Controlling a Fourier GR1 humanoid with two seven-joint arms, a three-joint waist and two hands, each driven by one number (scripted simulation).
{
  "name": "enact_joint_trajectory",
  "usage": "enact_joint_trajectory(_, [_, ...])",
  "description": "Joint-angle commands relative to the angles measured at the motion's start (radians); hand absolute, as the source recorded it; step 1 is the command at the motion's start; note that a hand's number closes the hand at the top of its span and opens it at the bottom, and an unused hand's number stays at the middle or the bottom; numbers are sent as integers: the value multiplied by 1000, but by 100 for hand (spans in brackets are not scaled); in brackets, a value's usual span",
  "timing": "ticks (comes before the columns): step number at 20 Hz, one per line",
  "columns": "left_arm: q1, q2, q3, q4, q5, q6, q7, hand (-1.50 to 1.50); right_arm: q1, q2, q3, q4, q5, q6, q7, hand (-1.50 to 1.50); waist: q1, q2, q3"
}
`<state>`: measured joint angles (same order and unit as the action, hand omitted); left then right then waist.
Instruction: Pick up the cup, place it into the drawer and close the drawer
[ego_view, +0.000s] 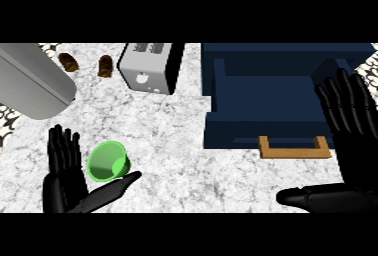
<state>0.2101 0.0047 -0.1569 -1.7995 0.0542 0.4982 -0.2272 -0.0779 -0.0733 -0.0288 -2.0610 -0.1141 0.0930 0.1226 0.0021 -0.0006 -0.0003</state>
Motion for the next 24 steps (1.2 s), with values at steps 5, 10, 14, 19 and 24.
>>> enact_joint_trajectory(5, [31,18,80,127,92,-82,-130,-150,27,12,7,32,9,17,-49,-150,0,0,0])
enact_joint_trajectory(10, [-3,-4,93,295,123,-102,-251,-150,-99,-16,-7,41,4,-5,49,-150,1,1,0])
enact_joint_trajectory(14, [-10,16,128,352,155,-141,-268,-150,-43,-21,-35,16,-45,23,44,-150,0,0,0])
enact_joint_trajectory(19, [-111,5,192,513,196,-161,-350,-150,-14,-29,-51,13,-60,47,11,-150,-3,1,0])
enact_joint_trajectory(24, [-32,-4,182,492,198,-184,-397,-150,17,38,64,-38,51,-15,30,-150,0,0,0])
